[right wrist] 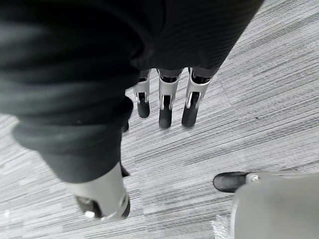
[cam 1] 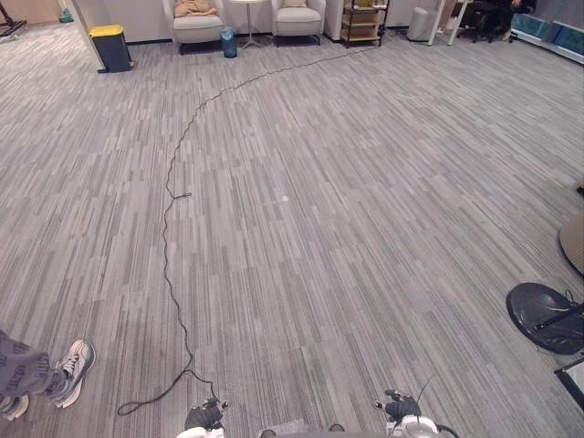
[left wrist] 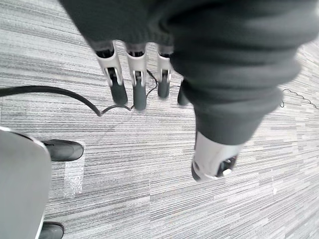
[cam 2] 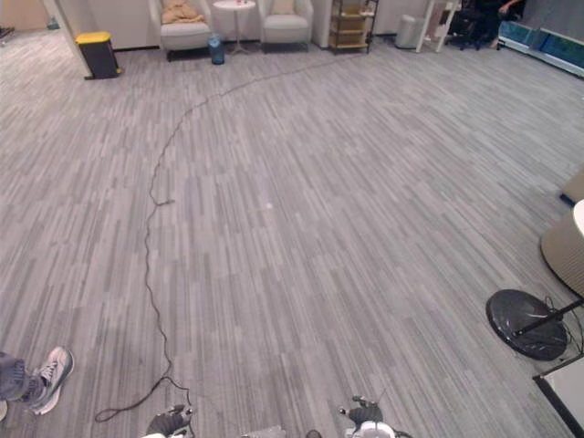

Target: Pick up cushions and gather them together orderly.

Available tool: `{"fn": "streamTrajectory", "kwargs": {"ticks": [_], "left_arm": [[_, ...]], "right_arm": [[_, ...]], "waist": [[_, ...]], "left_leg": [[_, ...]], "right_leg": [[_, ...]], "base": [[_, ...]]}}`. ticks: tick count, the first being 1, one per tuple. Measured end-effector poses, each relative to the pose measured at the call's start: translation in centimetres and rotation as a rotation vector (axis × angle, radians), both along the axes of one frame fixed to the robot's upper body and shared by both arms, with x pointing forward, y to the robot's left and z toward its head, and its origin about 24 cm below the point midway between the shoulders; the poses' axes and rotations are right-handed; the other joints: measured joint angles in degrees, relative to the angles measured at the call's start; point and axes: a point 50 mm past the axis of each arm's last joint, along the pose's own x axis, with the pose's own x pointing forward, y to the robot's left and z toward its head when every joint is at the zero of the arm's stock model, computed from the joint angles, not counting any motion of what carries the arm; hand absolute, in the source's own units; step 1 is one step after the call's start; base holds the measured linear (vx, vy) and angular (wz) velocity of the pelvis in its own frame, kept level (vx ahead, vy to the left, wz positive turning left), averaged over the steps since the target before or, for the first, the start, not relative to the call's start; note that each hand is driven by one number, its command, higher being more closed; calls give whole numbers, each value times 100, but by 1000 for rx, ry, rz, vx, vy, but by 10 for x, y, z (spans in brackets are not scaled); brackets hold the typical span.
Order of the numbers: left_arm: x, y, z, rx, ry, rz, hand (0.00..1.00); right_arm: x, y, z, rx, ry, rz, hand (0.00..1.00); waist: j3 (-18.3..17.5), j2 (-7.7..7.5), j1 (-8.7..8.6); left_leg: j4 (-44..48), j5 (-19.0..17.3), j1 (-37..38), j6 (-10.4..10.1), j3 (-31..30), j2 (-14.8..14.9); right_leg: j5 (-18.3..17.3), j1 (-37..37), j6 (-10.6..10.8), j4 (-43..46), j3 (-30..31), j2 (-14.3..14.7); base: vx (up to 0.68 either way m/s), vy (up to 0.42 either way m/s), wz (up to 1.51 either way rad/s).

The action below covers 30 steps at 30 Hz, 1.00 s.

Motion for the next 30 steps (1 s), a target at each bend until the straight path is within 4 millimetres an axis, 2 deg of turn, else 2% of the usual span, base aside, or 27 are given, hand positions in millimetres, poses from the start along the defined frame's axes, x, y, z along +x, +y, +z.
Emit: {"fn": "streamTrajectory", "kwargs": {"ticks": [6, 13, 17, 30], "left_arm": [[3, 1, 0, 6, 7, -29, 0], [5, 2, 1, 1, 1, -18, 0], [6, 3, 0, 0, 7, -16, 0], [12, 2, 1, 13, 15, -93, 0]], "right_arm": [[-2, 4, -1, 17, 8, -16, 0], [-14, -4, -4, 53, 28, -180, 0], [-16, -1, -5, 84, 29, -244, 0], [-16, 2, -6, 106, 26, -269, 0]], "waist": [[39, -51, 1], [57, -95, 8], [88, -121, 25], [136, -136, 10]], "left_leg": [[-3, 16, 3, 21, -202, -33], [-43, 49, -25, 83, -566, -180], [-44, 18, -18, 127, -610, -230], [-45, -4, 5, 130, -677, -252]], "right_leg": [[-47, 71, 11, 9, -188, -42], [-253, 176, 101, 98, -543, -203], [-258, 269, 113, 68, -614, -253], [-254, 357, 119, -20, -678, -272]], "base": [[-8, -14, 16], [17, 4, 30], [64, 9, 9], [6, -9, 2]]}}
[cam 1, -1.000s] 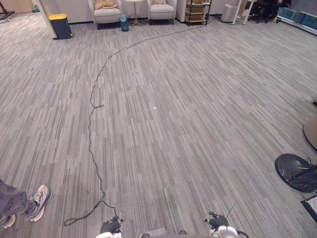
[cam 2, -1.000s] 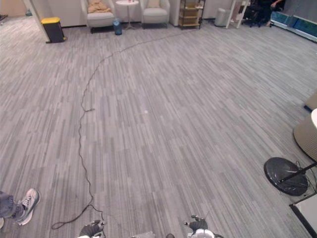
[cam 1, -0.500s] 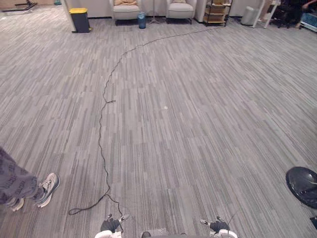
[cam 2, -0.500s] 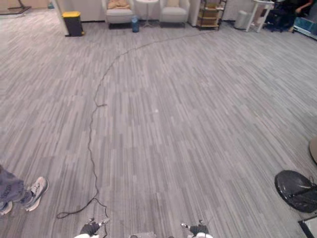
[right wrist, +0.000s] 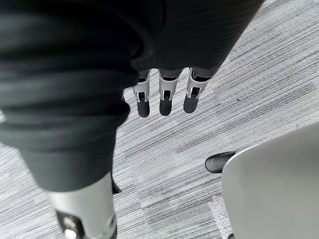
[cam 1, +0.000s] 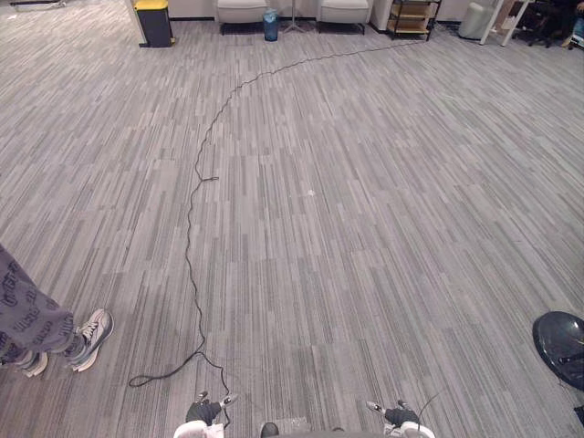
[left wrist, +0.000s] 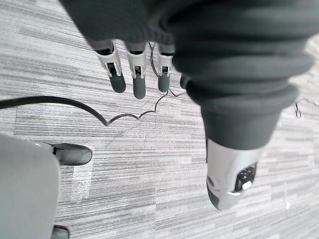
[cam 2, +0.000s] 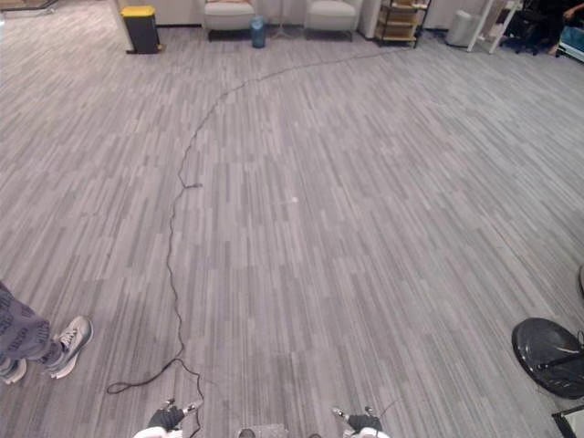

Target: Pick up cushions and gather them together orderly.

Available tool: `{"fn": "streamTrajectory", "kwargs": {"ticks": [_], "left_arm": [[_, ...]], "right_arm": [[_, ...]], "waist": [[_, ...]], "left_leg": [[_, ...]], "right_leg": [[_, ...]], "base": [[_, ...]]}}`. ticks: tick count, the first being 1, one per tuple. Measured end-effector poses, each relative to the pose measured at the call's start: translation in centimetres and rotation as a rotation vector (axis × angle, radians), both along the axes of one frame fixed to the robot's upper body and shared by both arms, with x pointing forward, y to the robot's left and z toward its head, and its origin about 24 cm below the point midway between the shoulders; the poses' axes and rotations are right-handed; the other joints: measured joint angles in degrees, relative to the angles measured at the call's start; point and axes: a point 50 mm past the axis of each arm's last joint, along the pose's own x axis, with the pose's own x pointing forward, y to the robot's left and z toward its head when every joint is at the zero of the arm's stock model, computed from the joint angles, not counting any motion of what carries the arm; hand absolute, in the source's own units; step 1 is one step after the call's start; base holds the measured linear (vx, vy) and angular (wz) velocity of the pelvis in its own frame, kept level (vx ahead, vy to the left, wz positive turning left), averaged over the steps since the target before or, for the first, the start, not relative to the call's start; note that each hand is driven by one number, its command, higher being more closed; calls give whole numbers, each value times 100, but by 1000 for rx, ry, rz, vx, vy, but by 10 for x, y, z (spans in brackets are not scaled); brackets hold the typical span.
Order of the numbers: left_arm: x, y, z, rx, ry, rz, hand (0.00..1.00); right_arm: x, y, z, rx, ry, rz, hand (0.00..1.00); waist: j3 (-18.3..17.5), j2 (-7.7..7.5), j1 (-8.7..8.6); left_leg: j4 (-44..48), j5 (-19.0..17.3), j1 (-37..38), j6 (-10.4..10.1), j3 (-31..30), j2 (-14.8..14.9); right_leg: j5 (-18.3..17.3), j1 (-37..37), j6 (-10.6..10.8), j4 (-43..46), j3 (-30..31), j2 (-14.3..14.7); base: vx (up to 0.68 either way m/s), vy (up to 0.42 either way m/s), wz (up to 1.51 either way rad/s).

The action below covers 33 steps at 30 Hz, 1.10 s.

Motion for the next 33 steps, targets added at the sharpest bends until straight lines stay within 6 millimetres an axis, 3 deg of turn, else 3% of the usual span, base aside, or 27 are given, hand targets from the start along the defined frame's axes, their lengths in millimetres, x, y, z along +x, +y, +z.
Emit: {"fn": "streamTrajectory", "kwargs": {"ticks": [12, 16, 18, 20, 23, 24, 28, 30, 31, 33], "left_arm": [[8, -4, 1, 2, 2, -56, 0], [10, -5, 1, -2, -4, -54, 0], [12, -4, 2, -10, -23, -7, 0], [18, -1, 6, -14, -66, 53, 0], [25, -5, 10, -32, -113, 92, 0], [27, -6, 10, -38, -122, 111, 0], [30, -10, 12, -50, -142, 114, 0], [33, -12, 13, -54, -163, 116, 0], [33, -13, 14, -56, -175, 124, 0], [32, -10, 14, -52, -177, 128, 0]], "right_arm": [[0, -1, 0, -3, -3, 0, 0], [4, -3, 2, -11, -22, -8, 0], [6, -1, 3, -6, -33, -16, 0], [11, -2, 5, -10, -68, -33, 0], [14, -3, 8, -21, -95, -37, 0], [16, -3, 9, -17, -106, -49, 0], [23, -6, 13, -30, -133, -52, 0], [30, -6, 15, -34, -147, -42, 0], [31, -5, 15, -32, -151, -38, 0], [32, 4, 14, -7, -155, -37, 0]], "waist": [[102, 30, -15], [200, 74, -15], [282, 34, -8], [400, 59, 48], [483, 104, 60], [526, 146, 146], [523, 212, 232], [522, 219, 316], [483, 168, 367], [323, 68, 468]], "left_leg": [[1, -13, -10, -18, -47, 7], [61, -154, -43, -87, 21, 58], [633, -498, -281, -139, 97, 73], [2217, -1271, -912, -194, 299, 244], [3914, -1444, -1684, -216, 769, 546], [4305, -1591, -1924, -250, 944, 710], [4077, -1709, -2351, -244, 1153, 871], [3405, -1378, -2568, -294, 1227, 815], [3311, -960, -2587, -160, 1285, 720], [3461, -1347, -2559, 19, 1604, 637]], "right_leg": [[-20, 22, -13, -8, -88, -7], [-278, -181, -83, 413, -50, 24], [-522, -338, -167, 800, 3, 20], [-893, -496, -217, 1364, 35, 94], [-1144, -593, -293, 1719, -35, 143], [-1180, -510, -342, 1690, -72, 160], [-1376, -162, -344, 1364, -102, 6], [-1482, -31, -183, 1221, -67, -148], [-1555, 33, -65, 1110, 22, -280], [-1413, 94, -150, 1007, 198, -447]], "base": [[-8, -15, 2], [1, -37, -7], [16, -51, -11], [66, -89, -9], [97, -84, 17], [142, -41, 16], [176, 91, 12], [238, 226, -7], [337, 300, -24], [504, 303, -42]]}}
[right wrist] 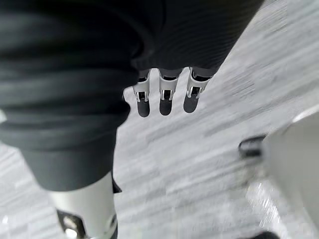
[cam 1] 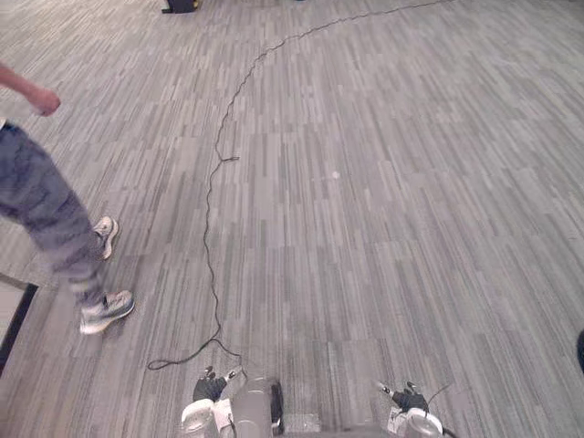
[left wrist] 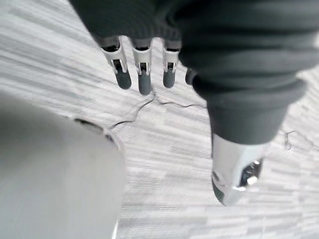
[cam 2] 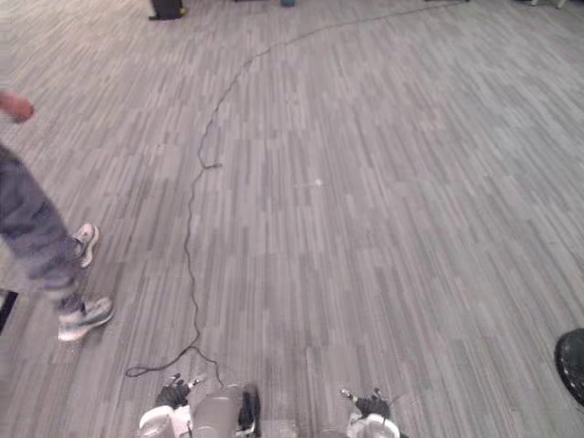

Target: Pick up cushions and gather them together orderly.

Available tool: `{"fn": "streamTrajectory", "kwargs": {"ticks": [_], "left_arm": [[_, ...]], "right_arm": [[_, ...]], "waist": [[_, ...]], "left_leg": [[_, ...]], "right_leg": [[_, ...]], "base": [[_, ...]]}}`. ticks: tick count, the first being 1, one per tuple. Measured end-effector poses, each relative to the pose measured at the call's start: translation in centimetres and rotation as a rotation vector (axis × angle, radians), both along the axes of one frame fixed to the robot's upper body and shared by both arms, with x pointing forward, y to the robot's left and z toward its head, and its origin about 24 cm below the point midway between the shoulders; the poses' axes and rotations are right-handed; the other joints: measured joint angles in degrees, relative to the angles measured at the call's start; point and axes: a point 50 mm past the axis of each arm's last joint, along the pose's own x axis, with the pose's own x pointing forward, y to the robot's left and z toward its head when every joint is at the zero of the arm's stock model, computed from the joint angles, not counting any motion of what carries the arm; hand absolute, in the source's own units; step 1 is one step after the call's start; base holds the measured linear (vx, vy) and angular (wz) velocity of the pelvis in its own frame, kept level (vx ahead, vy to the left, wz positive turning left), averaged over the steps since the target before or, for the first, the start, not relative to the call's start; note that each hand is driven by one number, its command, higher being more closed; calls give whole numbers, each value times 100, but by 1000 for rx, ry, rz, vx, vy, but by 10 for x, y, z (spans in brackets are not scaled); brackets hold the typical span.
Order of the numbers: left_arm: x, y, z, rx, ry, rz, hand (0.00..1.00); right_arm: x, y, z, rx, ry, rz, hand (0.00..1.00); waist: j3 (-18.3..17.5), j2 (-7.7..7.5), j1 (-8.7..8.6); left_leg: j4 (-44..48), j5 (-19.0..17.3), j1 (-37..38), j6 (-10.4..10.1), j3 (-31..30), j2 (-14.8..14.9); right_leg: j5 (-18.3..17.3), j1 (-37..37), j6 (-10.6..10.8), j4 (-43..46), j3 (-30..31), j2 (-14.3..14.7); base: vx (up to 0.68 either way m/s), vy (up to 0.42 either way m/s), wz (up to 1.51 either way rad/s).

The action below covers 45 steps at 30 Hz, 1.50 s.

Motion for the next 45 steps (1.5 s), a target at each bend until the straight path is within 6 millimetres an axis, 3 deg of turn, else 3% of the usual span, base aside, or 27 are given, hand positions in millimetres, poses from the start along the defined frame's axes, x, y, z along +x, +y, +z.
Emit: {"fn": "streamTrajectory", "kwargs": {"ticks": [1, 4, 6, 7, 8, 10, 13, 15, 16, 17, 19, 20, 22, 24, 25, 29, 31, 32, 34, 36, 37, 39, 40, 41, 42, 44, 45], "left_arm": [[0, 0, 0, 1, 0, 1, 0], [-1, 4, 0, 13, 10, -6, 0], [0, 3, -1, 17, 25, -37, 0], [0, 1, -2, 12, 32, -43, 0], [0, 0, -2, 11, 32, -43, 0], [3, -6, -2, -12, 24, -33, 0], [16, -17, 0, -45, -2, -42, 0], [16, -21, -2, -52, 13, -66, 0], [14, -24, -3, -55, 23, -97, 0], [11, -29, -6, -69, 40, -117, 0], [7, -30, -8, -74, 56, -112, 0], [4, -28, -8, -67, 63, -101, 0], [3, -23, -8, -69, 56, -58, 0], [8, -19, -4, -56, 22, -42, 0], [10, -18, -2, -53, 11, -41, 0], [18, -17, 4, -46, -48, -31, 0], [17, -18, 4, -55, -49, -22, 0], [12, -20, 1, -64, -35, -17, 0], [3, -13, -2, -46, -5, -12, 0], [-1, -5, -2, -23, 5, -12, 0], [-8, -3, -5, -23, 32, -11, 0], [-14, -5, -6, -26, 46, -8, 0], [-11, -8, -6, -27, 43, -28, 0], [-12, -8, -6, -22, 50, -38, 0], [-8, -9, -6, -18, 47, -61, 0], [-8, -10, -6, -19, 46, -64, 0], [-6, -12, -6, -22, 44, -65, 0]], "right_arm": [[0, 3, 0, 7, -3, 0, 0], [-7, 10, -3, 32, 13, -1, 0], [-11, 9, -4, 31, 20, -4, 0], [-6, 5, 0, 16, -11, -6, 0], [-5, 5, 0, 15, -13, -6, 0], [1, 4, 4, 4, -50, -6, 0], [7, 1, 7, -4, -81, -7, 0], [5, -3, 5, -9, -61, -7, 0], [1, -6, 4, -2, -48, -37, 0], [0, -12, 3, -13, -33, -44, 0], [3, -17, 3, -17, -28, -53, 0], [3, -16, 3, -11, -28, -59, 0], [3, -15, 3, -14, -29, -39, 0], [2, -9, 2, -9, -20, -14, 0], [1, -7, 1, -5, -17, -10, 0], [4, 6, 2, 25, -32, -5, 0], [6, 3, 3, 20, -44, -17, 0], [3, 1, 2, 19, -33, -26, 0], [-2, 6, -1, 31, -12, -23, 0], [-10, 7, -4, 38, 9, -41, 0], [-12, 8, -4, 40, 10, -41, 0], [-12, 12, -4, 45, 7, -23, 0], [-6, 12, 0, 35, -23, -3, 0], [-3, 12, 2, 31, -44, 6, 0], [0, 10, 4, 24, -66, 8, 0], [2, 10, 6, 22, -80, 16, 0], [4, 11, 6, 23, -84, 22, 0]], "waist": [[-8, -16, 21], [-89, -150, 32], [-57, -128, -4], [13, -32, -34], [18, -24, -39], [58, 5, -159], [122, -63, -229], [119, -56, -305], [118, -72, -431], [108, 40, -537], [103, 240, -424], [124, 305, -405], [139, 337, -408], [191, 348, -327], [191, 315, -279], [187, 165, -126], [157, 254, -125], [111, 321, -62], [-37, 300, -27], [-90, 131, 67], [-117, 103, 69], [-155, 118, 80], [-128, 160, 46], [-106, 148, 33], [-79, 166, -16], [-67, 118, -81], [-50, 103, -134]], "left_leg": [[63, -80, 23, 56, 60, 0], [-10, -383, 451, 278, 217, -182], [-263, -526, 1051, 330, 208, -220], [-607, -544, 1664, 340, 195, -236], [-642, -544, 1718, 339, 195, -236], [-1139, -551, 2401, 345, 182, -242], [-1632, -778, 3032, 183, 123, -265], [-1952, -791, 3349, 169, -10, -265], [-2141, -789, 3499, 165, -292, -317], [-2199, -772, 3665, 137, -611, -202], [-1918, -599, 3620, -161, -806, 3], [-1452, -400, 3456, -466, -925, 17], [367, 209, 2749, -495, -907, 132], [2285, -139, 1921, -376, -755, 530], [2470, -247, 1724, -317, -690, 606], [1430, -653, 591, -338, -422, 658], [-96, -304, 362, -555, -628, 433], [-397, 351, 435, -616, -593, 372], [-447, 42, 583, -511, -210, 335], [-509, -18, 881, -216, 289, 291], [-661, -27, 1174, -202, 459, 249], [-1084, -44, 1780, -173, 698, 206], [-1273, -119, 2119, -64, 739, 188], [-1404, -135, 2381, -46, 839, 142], [-1536, -135, 2755, -46, 985, 117], [-1579, -135, 3178, -46, 1051, 134], [-1669, -135, 3520, -46, 1158, 186]], "right_leg": [[49, -25, 24, 110, 42, -25], [309, -502, 486, 1549, 156, -252], [806, -1270, 836, 3648, 289, -205], [722, -1777, 652, 4968, 118, -125], [704, -1813, 621, 5032, 97, -115], [493, -2366, 257, 5409, -359, 33], [331, -3201, 48, 4345, -1013, 336], [670, -3292, -116, 2671, -1221, 611], [1183, -3273, -253, 1644, -1200, 722], [1528, -3225, -763, 1694, -1129, 903], [1313, -3139, -899, 1776, -1172, 995], [1148, -3011, -950, 1822, -1208, 1008], [951, -2482, -913, 1506, -1159, 1038], [799, -1567, -948, 971, -1054, 1173], [745, -1331, -925, 859, -1009, 1175], [381, -536, -710, 566, -526, 931], [139, -402, -476, 473, -188, 758], [71, -306, -335, 327, 242, 726], [258, -151, -216, 80, 748, 732], [403, -121, -133, 182, 972, 639], [554, -174, 72, 440, 1106, 595], [712, -833, 1052, 1947, 1095, 617], [774, -1370, 1199, 3176, 933, 623], [735, -1756, 1131, 3968, 738, 575], [588, -2164, 683, 4656, 274, 471], [353, -2401, 256, 4706, -329, 373], [131, -2528, -135, 4301, -817, 397]], "base": [[510, 260, -40], [470, 229, -19], [427, 160, -15], [327, 97, -15], [378, 93, -18], [349, 51, -4], [405, -26, 9], [498, -91, 45], [585, -136, 91], [702, -165, 71], [498, -127, 2], [624, -154, -4], [664, -125, 0], [562, -20, -10], [500, 41, -25], [488, 132, -49], [391, 282, -84], [470, 344, -113], [537, 289, -105], [492, 195, -98], [415, 198, -118], [376, 179, -119], [345, 140, -92], [409, 123, -90], [511, 109, -68], [408, 30, -46], [365, -26, -30]]}}
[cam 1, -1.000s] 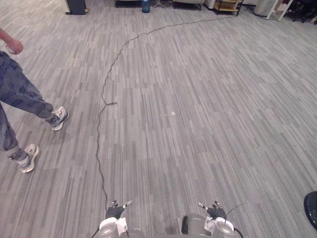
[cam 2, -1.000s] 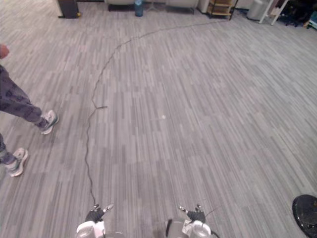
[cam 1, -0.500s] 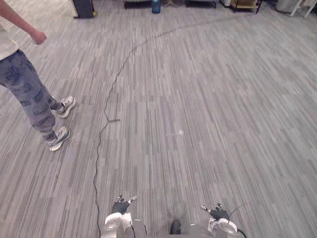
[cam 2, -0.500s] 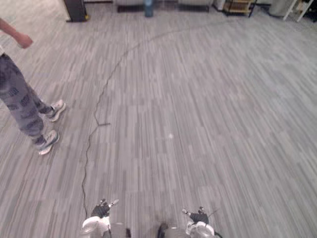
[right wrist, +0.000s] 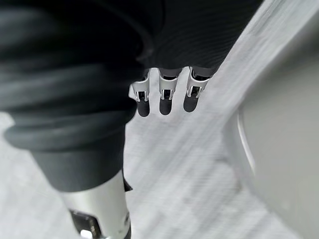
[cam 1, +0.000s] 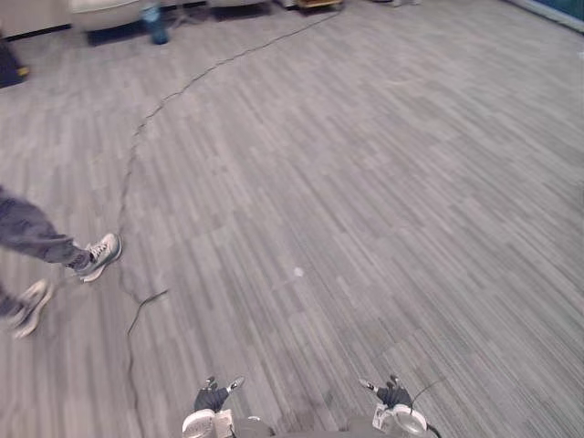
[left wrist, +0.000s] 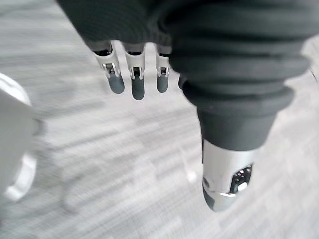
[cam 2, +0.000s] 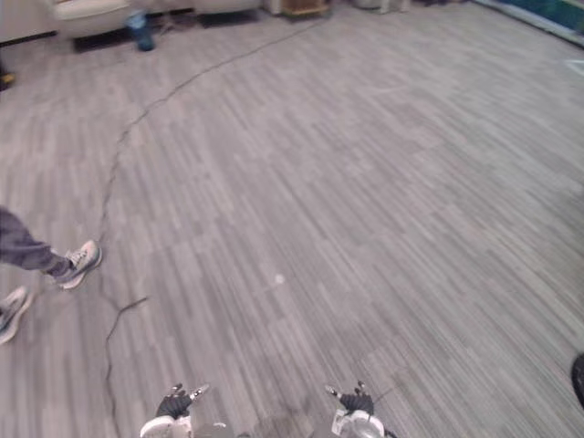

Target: Pick up cushions and gather them together orderly.

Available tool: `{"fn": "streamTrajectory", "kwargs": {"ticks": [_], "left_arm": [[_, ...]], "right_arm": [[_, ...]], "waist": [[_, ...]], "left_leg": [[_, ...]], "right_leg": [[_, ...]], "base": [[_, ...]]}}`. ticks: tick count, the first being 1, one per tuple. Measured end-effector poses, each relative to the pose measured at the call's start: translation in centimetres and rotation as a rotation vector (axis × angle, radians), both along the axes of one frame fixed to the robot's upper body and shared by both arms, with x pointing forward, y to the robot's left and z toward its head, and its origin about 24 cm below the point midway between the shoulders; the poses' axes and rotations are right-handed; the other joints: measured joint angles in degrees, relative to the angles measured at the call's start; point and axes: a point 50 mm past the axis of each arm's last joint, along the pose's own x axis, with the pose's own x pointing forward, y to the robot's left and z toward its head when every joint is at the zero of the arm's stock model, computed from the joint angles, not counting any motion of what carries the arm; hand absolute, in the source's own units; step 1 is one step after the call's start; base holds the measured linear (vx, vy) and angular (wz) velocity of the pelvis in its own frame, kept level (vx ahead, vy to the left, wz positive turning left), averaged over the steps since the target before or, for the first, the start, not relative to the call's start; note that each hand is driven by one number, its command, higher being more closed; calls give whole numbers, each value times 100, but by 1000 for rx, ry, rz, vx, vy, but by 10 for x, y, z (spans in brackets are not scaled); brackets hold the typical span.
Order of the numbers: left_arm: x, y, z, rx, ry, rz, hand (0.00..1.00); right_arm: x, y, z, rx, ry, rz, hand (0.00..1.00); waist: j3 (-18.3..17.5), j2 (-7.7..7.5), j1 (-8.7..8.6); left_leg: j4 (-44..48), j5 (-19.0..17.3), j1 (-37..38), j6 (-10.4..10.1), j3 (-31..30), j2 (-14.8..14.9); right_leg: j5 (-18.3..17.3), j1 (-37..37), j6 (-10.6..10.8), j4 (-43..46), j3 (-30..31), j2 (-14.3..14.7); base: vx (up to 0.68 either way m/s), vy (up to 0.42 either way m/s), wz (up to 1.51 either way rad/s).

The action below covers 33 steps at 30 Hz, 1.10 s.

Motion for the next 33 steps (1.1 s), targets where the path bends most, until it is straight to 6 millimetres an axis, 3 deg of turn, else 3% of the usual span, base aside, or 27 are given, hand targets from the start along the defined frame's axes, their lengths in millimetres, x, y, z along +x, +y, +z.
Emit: {"fn": "streamTrajectory", "kwargs": {"ticks": [1, 3, 4, 5, 6, 7, 8, 10, 12, 15, 16, 18, 19, 20, 21, 22, 23, 24, 25, 26, 28, 29, 30, 31, 32, 33], "left_arm": [[0, -1, 0, -2, 2, -1, 0], [3, -5, 0, -11, -1, -14, 0], [2, -8, -1, -11, 6, -39, 0], [4, -3, 0, 5, 7, -58, 0], [3, -3, -2, 0, 21, -53, 0], [-2, -8, -5, -17, 42, -41, 0], [-6, -8, -6, -26, 52, -14, 0], [-5, -7, -5, -29, 40, 19, 0], [5, -7, 0, -23, -7, 21, 0], [12, -4, 5, -15, -51, 32, 0], [11, -3, 7, -16, -68, 48, 0], [10, -3, 7, -18, -80, 62, 0], [4, -2, 6, -14, -71, 64, 0], [4, -2, 6, -14, -70, 64, 0], [-1, -1, 4, -15, -58, 74, 0], [-3, 2, 4, -17, -62, 102, 0], [-4, 2, 4, -15, -63, 104, 0], [-5, 6, 5, 0, -63, 98, 0], [-3, 9, 5, 8, -59, 86, 0], [-5, 10, 3, 7, -50, 90, 0], [-7, 15, 3, 16, -41, 102, 0], [-8, 13, 2, 14, -29, 85, 0], [-9, 9, 0, 5, -16, 68, 0], [-9, 7, 0, 1, -9, 64, 0], [-4, 5, 0, -5, -14, 58, 0], [-2, 6, 0, -5, -11, 55, 0]], "right_arm": [[2, 0, 0, 0, -4, 3, 0], [8, -2, 3, -15, -16, 22, 0], [9, -4, 2, -25, -6, 40, 0], [4, -5, -2, -22, 23, 49, 0], [4, -9, -2, -30, 31, 51, 0], [6, -17, -1, -50, 36, 57, 0], [6, -19, -1, -51, 36, 52, 0], [4, -17, -2, -42, 45, 42, 0], [1, -10, -4, -29, 55, 55, 0], [-4, 1, -6, -9, 66, 75, 0], [-1, 3, -6, -5, 58, 73, 0], [-1, 2, -5, -6, 55, 64, 0], [0, -2, -4, -16, 48, 61, 0], [0, -2, -4, -16, 48, 60, 0], [-2, -2, -5, -15, 57, 60, 0], [-4, -2, -6, -17, 70, 60, 0], [-5, -3, -6, -18, 75, 60, 0], [-10, -1, -8, -13, 88, 55, 0], [-10, -2, -8, -14, 85, 58, 0], [-10, 1, -8, -7, 86, 61, 0], [-18, 10, -12, 19, 111, 59, 0], [-22, 8, -13, 17, 115, 59, 0], [-21, 2, -10, -4, 94, 56, 0], [-21, -1, -9, -12, 86, 54, 0], [-20, -3, -8, -21, 76, 53, 0], [-17, -5, -6, -26, 61, 50, 0]], "waist": [[4, -6, -31], [5, -15, -83], [0, -51, -125], [-7, -185, -181], [-25, -121, -194], [-64, 133, -155], [-61, 244, -156], [-33, 295, -159], [58, 254, -137], [45, 158, 1], [27, 183, 48], [21, 194, 101], [16, 280, 227], [11, 295, 238], [6, 304, 261], [0, 264, 294], [-29, 221, 319], [-206, 60, 347], [-261, -67, 313], [-254, -93, 316], [-226, -174, 304], [-191, -85, 238], [-198, -32, 227], [-190, 2, 223], [-191, 1, 202], [-172, -25, 130]], "left_leg": [[-39, 0, 92, 0, 34, 24], [-240, 0, 276, -1, 32, 49], [-376, 2, 394, -4, -84, -10], [-483, 44, 528, -70, -422, -182], [-476, 55, 627, -89, -606, -102], [-410, 246, 669, -397, -713, 136], [-74, 575, 575, -696, -913, 266], [1510, 1264, -43, -660, -1299, 494], [3930, 748, -1138, -558, -1571, 841], [4480, 155, -2090, -464, -1547, 851], [3974, -122, -2677, -329, -1544, 712], [3077, -186, -3004, -333, -1587, 460], [1587, 101, -3304, -525, -1793, 188], [1400, 179, -3344, -551, -1807, 167], [813, 583, -3599, -539, -1880, 114], [421, 1133, -3694, -523, -1860, 54], [327, 1456, -3664, -487, -1797, 20], [335, 1734, -3576, -88, -1585, -148], [415, 1551, -3429, 128, -1375, -195], [509, 1468, -3355, 176, -1326, -182], [729, 1264, -2865, 332, -1174, -141], [567, 1078, -2381, 387, -1225, -128], [328, 656, -1797, 323, -1278, -128], [239, 441, -1562, 272, -1268, -132], [87, 122, -1225, 71, -1256, -138], [76, -179, -909, 76, -1230, -135]], "right_leg": [[-41, -95, -85, -233, -189, 25], [210, -544, -272, -1399, -540, 210], [666, -703, -294, -2308, -574, 342], [1608, -699, -746, -3093, -487, 432], [1712, -676, -1008, -3006, -455, 550], [1613, -598, -1081, -2982, -534, 770], [1439, -508, -1183, -2957, -511, 939], [1292, -105, -1269, -3278, -334, 1205], [1218, 873, -1308, -3922, -34, 1475], [910, 1733, -1407, -4362, 456, 1588], [758, 2158, -1287, -4559, 822, 1621], [646, 2370, -1192, -4624, 1161, 1589], [516, 2578, -1165, -4749, 1505, 1523], [498, 2614, -1156, -4781, 1555, 1517], [380, 2783, -1120, -4869, 1777, 1480], [223, 3014, -946, -4928, 1977, 1373], [125, 3139, -829, -4933, 2095, 1282], [30, 3235, -674, -4883, 2264, 1005], [68, 3066, -278, -4466, 2269, 860], [172, 2979, -102, -4150, 2250, 855], [779, 2584, 471, -2524, 2063, 964], [1206, 2159, 967, -1407, 1841, 949], [992, 1605, 651, -165, 1376, 805], [847, 1365, 410, 176, 1161, 731], [628, 952, 96, 479, 833, 628], [324, 542, -136, 372, 501, 589]], "base": [[541, -73, -33], [428, -117, -12], [661, -227, 8], [677, -245, 7], [583, -205, -28], [479, -154, -54], [605, -191, -73], [584, -175, -56], [576, -128, -53], [436, -63, -77], [367, -5, -83], [411, 75, -106], [534, 151, -116], [594, 208, -116], [581, 208, -74], [486, 168, -84], [732, 236, -80], [805, 240, -75], [945, 284, -68], [743, 219, -63], [624, 202, -59], [567, 176, -78], [547, 153, -77], [535, 136, -77], [581, 120, -56], [476, 79, -41]]}}
